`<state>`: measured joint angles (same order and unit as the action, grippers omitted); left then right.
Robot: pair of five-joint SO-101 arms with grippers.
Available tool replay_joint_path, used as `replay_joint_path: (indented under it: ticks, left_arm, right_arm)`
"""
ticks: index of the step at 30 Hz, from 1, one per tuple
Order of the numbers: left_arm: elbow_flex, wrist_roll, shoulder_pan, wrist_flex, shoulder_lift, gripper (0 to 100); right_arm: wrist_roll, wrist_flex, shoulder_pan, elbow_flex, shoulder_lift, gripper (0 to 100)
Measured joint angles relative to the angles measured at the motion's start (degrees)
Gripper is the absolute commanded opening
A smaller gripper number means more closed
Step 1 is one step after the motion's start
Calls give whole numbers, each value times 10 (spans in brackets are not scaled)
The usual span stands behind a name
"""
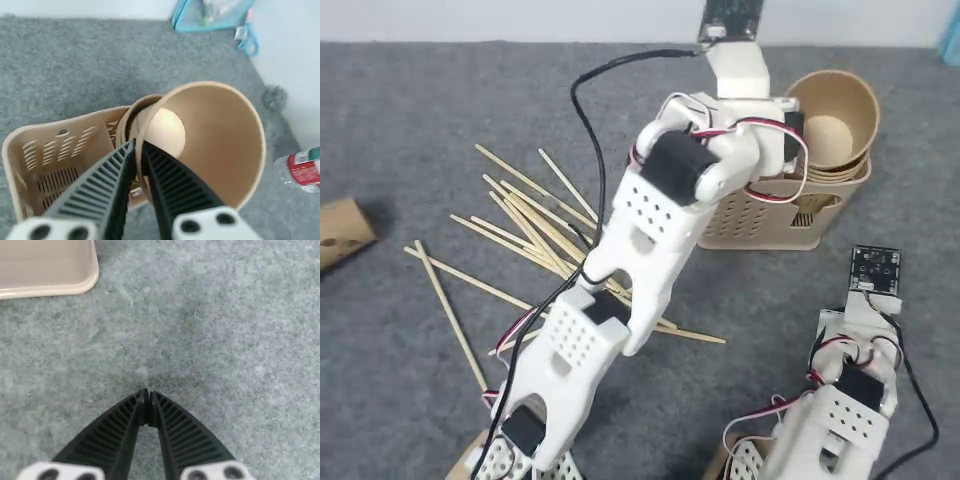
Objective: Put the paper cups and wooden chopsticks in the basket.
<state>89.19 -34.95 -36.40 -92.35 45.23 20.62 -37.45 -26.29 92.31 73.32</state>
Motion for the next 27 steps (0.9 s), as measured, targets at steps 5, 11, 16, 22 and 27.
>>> replay_joint_path:
  ticks: [5,11,16,22,27]
  left_arm:
    - [2,40,0,6,12,211]
    - [45,44,31,-18,-4,217]
    - [45,44,97,-60,-76,217]
    - [46,44,265,-64,-162,217]
    - [46,44,445,-64,-218,217]
  right_arm:
    - [0,0,0,0,0,9]
    - [0,0,0,0,0,9]
    - [0,0,0,0,0,9]
    - [0,0,0,0,0,9]
    - [0,0,0,0,0,9]
